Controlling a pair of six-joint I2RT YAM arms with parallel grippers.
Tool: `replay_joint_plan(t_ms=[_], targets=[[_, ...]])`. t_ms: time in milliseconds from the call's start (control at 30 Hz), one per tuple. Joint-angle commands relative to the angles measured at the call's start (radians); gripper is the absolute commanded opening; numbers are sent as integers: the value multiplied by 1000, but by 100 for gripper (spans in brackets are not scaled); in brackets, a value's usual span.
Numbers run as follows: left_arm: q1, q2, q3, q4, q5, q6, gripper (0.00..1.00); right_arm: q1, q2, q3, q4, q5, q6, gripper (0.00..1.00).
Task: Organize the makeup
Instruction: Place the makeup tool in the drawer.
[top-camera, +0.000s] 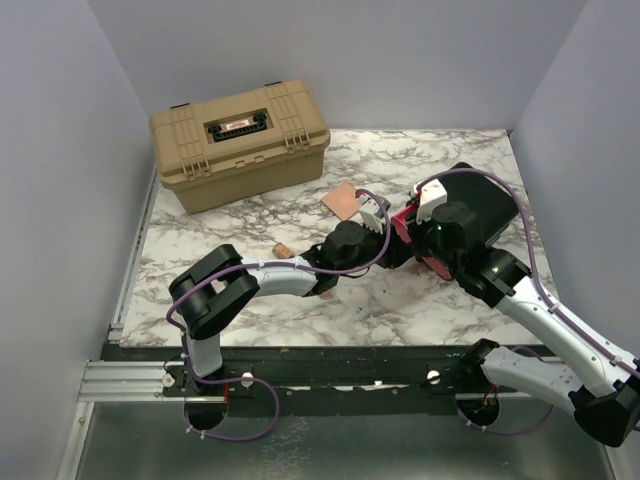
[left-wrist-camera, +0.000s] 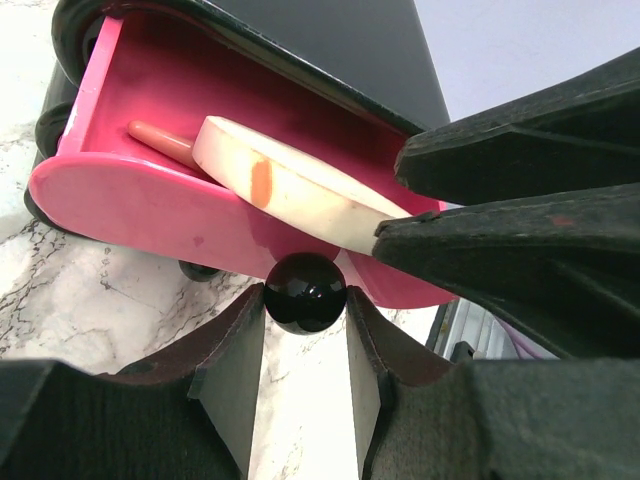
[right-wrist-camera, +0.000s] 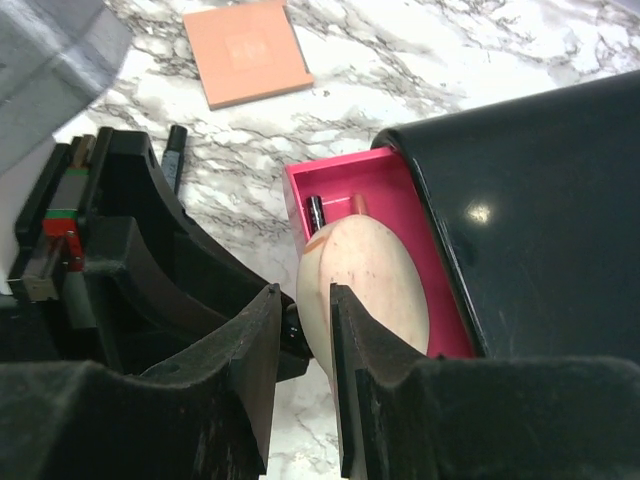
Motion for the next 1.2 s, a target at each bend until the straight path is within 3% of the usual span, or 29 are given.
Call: replay_joint_plan(t_ms=[0, 567, 967, 1167], targets=[[-6, -2, 12, 34, 9, -2, 36, -17, 26, 25, -86, -19, 23, 31], [-5, -7, 9, 34, 13, -4, 36, -164, 58, 16, -134, -23, 45, 31], [-6, -11, 10, 34, 18, -4, 36, -173, 0, 20, -99, -190, 51, 32], [-6, -15, 9, 34, 18, -6, 36, -173, 19, 18, -119, -158, 52, 32]])
